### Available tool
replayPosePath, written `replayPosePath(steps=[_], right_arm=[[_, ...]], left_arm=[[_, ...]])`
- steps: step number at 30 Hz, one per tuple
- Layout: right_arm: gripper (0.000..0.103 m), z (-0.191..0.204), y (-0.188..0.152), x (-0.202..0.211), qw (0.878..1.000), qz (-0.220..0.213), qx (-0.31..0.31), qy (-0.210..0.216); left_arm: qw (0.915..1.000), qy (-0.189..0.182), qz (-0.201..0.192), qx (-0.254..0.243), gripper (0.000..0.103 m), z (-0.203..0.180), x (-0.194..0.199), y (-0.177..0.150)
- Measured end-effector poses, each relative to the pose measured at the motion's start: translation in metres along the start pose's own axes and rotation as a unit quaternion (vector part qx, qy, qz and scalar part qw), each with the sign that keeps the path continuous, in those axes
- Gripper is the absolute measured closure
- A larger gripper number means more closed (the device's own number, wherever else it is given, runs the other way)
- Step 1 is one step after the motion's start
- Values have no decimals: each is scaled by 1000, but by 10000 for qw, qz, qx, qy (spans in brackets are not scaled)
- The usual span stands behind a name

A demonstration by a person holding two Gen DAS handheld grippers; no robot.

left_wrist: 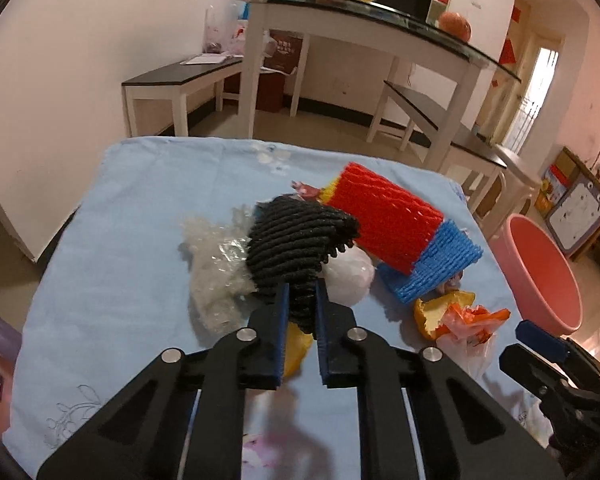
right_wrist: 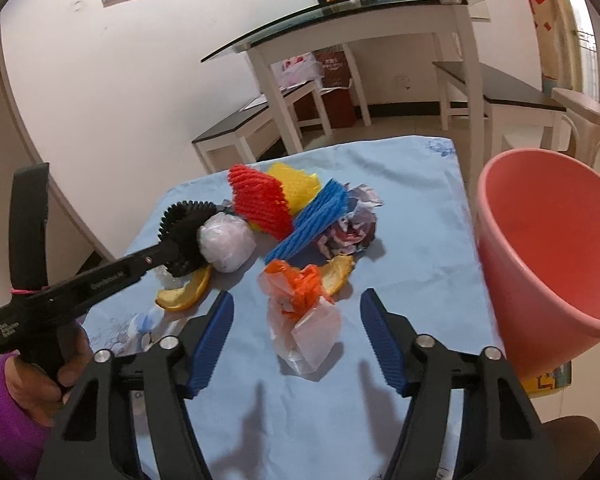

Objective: Collect trash
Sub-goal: 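Grasp the black foam net with left tool while right tool grasps orange bag, then carry both held items over the pink bucket and open the right tool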

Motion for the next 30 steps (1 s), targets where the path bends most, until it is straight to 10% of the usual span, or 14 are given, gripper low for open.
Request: replayPosePath(steps=[8,13,30], right_arm=[[54,8,4,-18,9997,200,127,-117],[85,3,5,-29,9991,397,99,-150],[87,-11,38,32,9993,-370,-21,20]], left_arm=[[9987,-349,-46,361,93,17,30,0],[9987,-435,-78,241,93,11,46,-1],[9950,-878,-409,-255,93,-54,70,24]])
Point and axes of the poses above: each gripper's, at about its wrist camera, not at the fingertips, and x roughly against the way its jaws point, z to its left, y to its top, the point moved 2 cm from there along -x, roughly the way its jaws point, and after that the axes turned 12 degrees about -y, right-handed, at the moved point
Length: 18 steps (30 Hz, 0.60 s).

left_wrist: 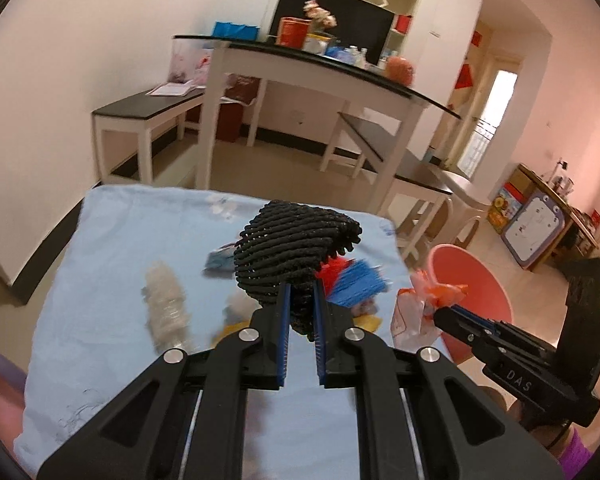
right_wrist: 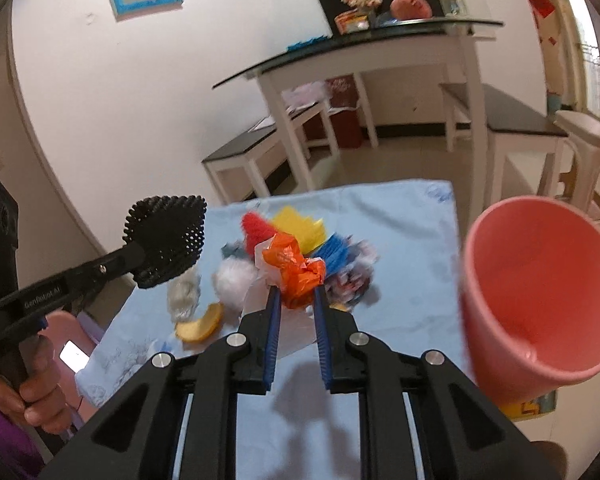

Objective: Collect trash
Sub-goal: 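Carry both held items over the pink bucket and open the right tool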

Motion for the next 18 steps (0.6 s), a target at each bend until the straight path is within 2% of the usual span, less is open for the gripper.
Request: replayPosePath(steps=[8,18], right_arm=[[87,-56,16,8,9968,-51,-385,-694],[87,-152,20,10,9800,-24,-926,-1759]], left_arm=[[9985,-253,254,-424,93,-62,-52,13],[9905,-608,714,-1004,93,-136,-132,10]])
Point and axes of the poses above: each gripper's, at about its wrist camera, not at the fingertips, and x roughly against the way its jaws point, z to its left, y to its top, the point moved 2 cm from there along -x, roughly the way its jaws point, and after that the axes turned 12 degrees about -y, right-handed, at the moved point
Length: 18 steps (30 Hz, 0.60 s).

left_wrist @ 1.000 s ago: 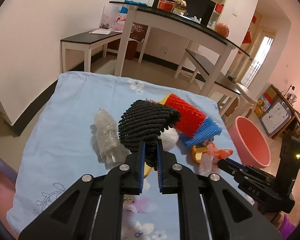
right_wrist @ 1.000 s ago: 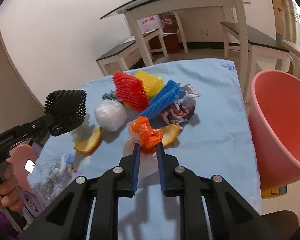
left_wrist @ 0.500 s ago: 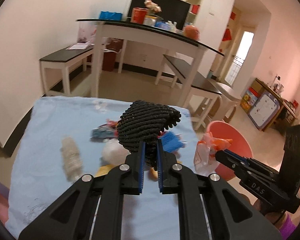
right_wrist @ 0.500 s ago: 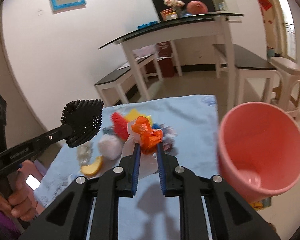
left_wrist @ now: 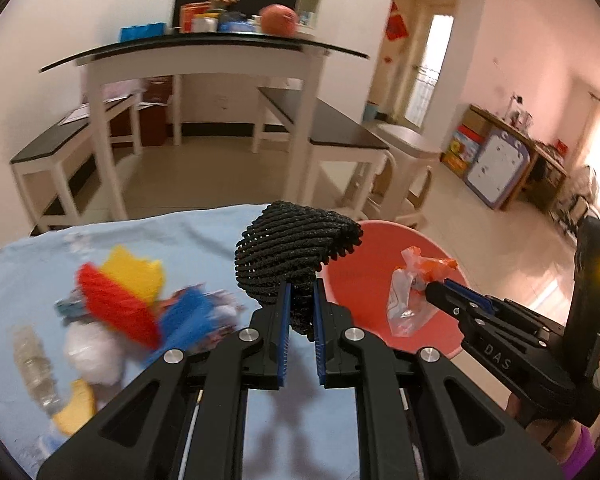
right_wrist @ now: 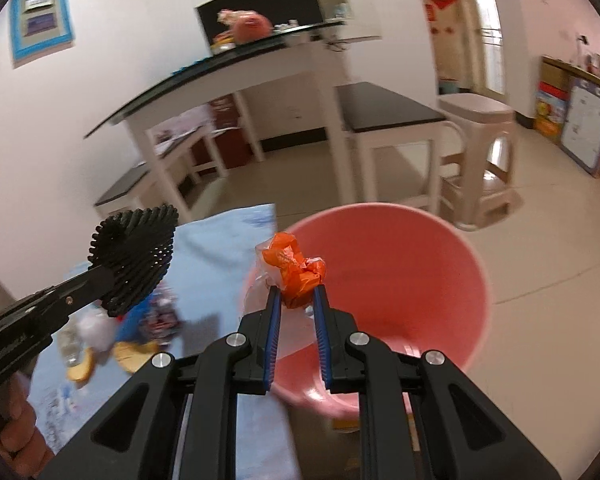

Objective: Collect trash
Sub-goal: 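Carry both held items over the pink bucket and open the right tool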

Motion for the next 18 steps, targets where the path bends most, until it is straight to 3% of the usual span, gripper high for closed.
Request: replayPosePath(steps=[7,18], right_arm=[[87,-37,-3,-27,9990,171,-136,-384],[87,-46,-11,-66,9970,545,13,-541]], left_arm=[[9987,-149,431,-238,93,-29,-61,-1],[9960,-121,866,-197,93,-31,-114,-13]])
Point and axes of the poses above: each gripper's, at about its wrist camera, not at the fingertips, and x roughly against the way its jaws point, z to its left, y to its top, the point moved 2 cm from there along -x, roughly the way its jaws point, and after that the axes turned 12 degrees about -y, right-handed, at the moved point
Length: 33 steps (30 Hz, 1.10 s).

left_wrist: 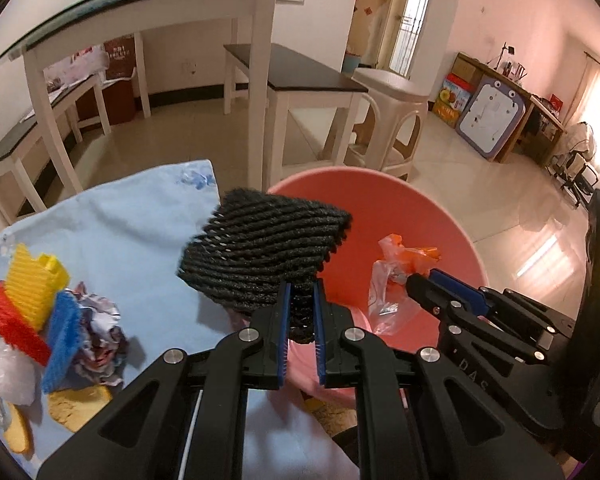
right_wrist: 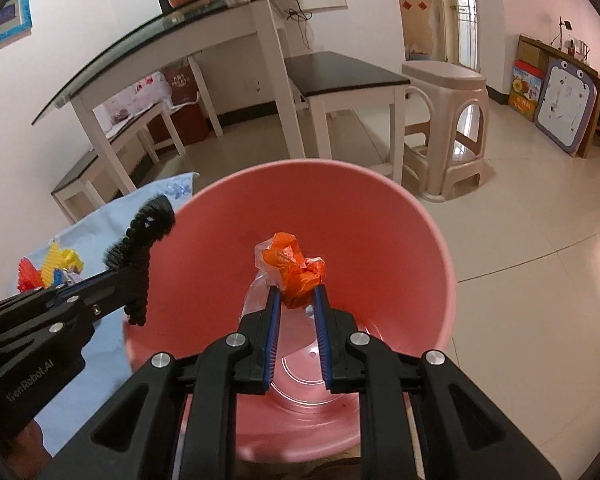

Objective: Collect trash
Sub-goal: 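Carry both held items over the pink bucket and open the right tool, then lower the black foam net into the bucket and open the left tool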

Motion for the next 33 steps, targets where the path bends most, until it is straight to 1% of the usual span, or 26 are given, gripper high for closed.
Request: replayPosePath(steps=[7,11,14,16,19,21,25,29,32,33], right_arm=[[86,2,-2,-17,9998,182,83,2],[85,6,-1,-21,9998,162,111,-22],[78,7,0,-21,9998,141,134,-15],[67,8,1,-20,9998,98,170,-4],[54,11,2,-17,9998,31,196,-49],[54,9,3,-17,9999,40,143,-27],[53,4,3,-15,10000,80,9,43],[53,2,2,-7,10000,40,-21,78],[49,3,1,2,9999,-27,-24,100],[46,3,1,5,9999,-49,-24,102]], left_arm=[[9997,76,227,111,93,8,-19,-2],[9995,114,271,139,92,7,-23,-2],[9993,125,291,179,92,7,-24,-1],[9992,84,299,241,90,9,-23,0],[9989,55,339,307,89,10,-24,2],[9987,-7,383,343,89,13,-23,4],[9989,-99,326,309,88,13,-15,5],[9996,-66,231,171,87,4,-5,3],[9998,-39,190,101,87,-1,4,2],[9998,-44,171,102,87,-3,6,0]])
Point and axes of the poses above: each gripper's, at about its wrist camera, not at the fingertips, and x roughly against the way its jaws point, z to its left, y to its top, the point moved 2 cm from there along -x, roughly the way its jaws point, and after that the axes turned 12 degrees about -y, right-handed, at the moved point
